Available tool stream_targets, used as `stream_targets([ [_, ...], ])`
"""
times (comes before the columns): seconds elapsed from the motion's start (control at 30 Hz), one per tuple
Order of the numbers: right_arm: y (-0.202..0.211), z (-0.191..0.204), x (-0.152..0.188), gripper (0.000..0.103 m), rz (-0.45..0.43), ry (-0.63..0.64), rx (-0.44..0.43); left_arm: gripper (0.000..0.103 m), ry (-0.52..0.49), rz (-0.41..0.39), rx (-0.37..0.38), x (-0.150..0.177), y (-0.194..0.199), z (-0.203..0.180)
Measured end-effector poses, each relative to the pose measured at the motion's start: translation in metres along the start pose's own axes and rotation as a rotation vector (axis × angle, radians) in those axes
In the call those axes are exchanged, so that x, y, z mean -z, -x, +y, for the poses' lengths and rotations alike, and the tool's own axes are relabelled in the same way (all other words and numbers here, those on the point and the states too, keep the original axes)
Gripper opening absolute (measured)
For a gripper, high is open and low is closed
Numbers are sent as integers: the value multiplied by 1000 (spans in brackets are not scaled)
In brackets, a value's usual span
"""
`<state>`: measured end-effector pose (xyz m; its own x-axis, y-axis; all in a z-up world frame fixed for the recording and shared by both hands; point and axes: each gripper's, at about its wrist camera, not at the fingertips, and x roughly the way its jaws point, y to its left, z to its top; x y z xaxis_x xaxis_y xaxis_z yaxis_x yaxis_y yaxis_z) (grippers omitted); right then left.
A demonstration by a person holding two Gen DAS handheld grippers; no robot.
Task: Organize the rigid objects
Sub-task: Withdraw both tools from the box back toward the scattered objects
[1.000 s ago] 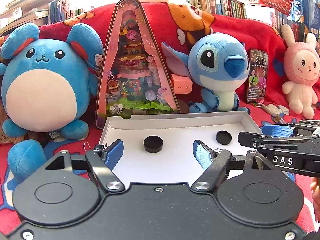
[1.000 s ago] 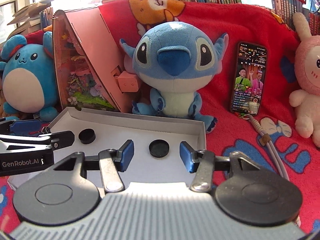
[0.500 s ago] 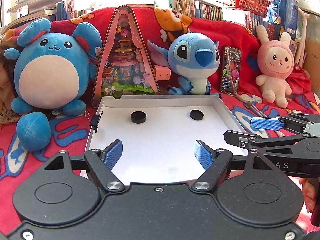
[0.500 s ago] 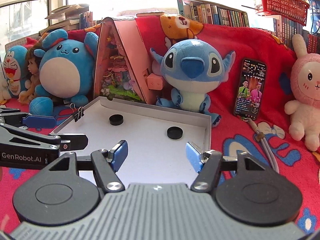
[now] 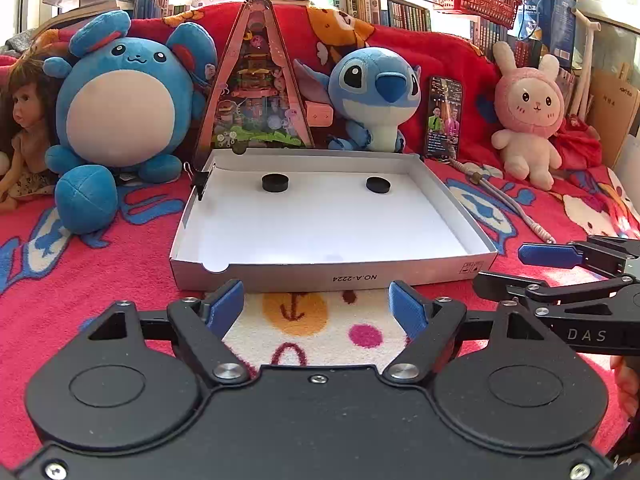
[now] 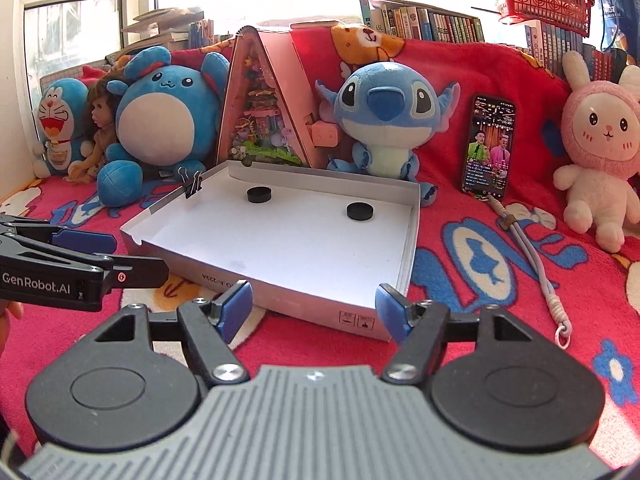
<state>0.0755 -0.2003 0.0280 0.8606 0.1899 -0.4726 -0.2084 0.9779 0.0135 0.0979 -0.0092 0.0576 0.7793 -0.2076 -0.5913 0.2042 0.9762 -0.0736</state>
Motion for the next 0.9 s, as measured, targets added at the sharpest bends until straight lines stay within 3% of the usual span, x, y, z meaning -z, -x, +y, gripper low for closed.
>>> stream_targets([
  [0.7, 43, 0, 69, 79, 65, -27, -18, 78, -49, -36, -99, 87, 54, 9],
  [0.9, 50, -5, 76, 79, 80, -9, -5, 66, -30, -18, -110, 91, 60, 19],
])
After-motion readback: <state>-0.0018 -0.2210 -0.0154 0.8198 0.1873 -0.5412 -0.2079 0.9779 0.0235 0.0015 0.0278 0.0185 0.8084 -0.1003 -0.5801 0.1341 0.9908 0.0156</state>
